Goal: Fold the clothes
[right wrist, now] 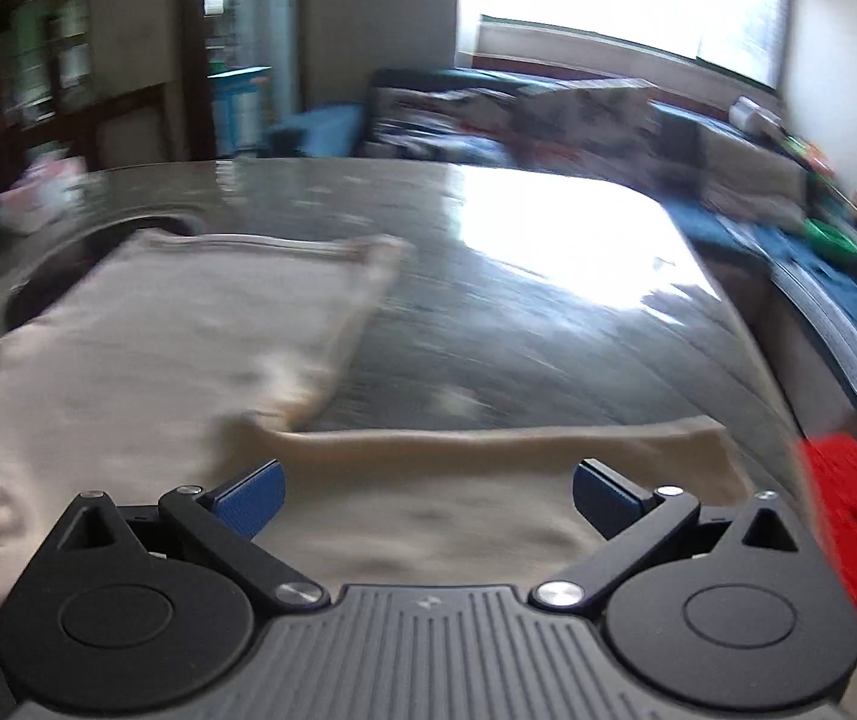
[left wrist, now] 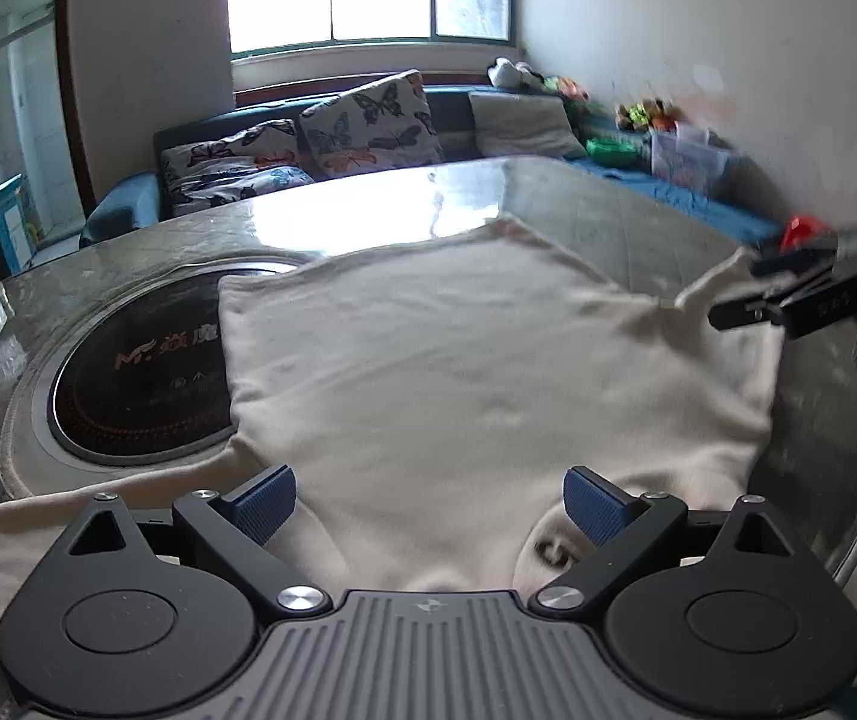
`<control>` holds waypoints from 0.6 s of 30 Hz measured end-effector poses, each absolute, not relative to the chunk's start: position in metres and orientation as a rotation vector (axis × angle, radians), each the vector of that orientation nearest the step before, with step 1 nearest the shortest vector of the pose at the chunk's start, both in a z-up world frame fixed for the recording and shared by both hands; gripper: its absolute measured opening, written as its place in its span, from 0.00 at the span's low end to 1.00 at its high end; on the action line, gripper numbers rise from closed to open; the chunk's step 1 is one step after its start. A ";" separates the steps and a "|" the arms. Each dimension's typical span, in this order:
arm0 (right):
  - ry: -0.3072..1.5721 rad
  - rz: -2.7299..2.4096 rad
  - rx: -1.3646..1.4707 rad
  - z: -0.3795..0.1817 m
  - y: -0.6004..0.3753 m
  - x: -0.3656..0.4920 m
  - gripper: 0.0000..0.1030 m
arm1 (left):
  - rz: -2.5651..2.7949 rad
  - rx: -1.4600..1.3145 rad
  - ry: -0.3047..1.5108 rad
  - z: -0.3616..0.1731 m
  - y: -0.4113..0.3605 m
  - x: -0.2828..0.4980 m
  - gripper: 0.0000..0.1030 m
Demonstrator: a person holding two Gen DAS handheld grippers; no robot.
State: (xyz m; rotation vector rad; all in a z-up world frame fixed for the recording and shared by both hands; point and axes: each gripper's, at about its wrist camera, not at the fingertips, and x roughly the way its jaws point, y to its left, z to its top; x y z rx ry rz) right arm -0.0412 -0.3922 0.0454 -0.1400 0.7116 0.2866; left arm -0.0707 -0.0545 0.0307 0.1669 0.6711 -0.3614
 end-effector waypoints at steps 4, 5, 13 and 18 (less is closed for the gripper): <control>0.684 0.415 -0.180 0.051 -0.355 -0.057 1.00 | -0.372 0.226 0.677 0.022 -0.058 -0.077 0.94; 0.683 0.447 -0.192 0.050 -0.345 -0.061 1.00 | -0.374 0.237 0.680 0.020 -0.058 -0.078 0.95; 0.717 0.526 -0.273 0.034 -0.317 -0.075 1.00 | -0.388 0.252 0.674 0.021 -0.059 -0.080 0.95; 0.708 0.508 -0.110 0.045 -0.348 -0.049 1.00 | -0.394 0.257 0.667 0.025 -0.065 -0.077 0.95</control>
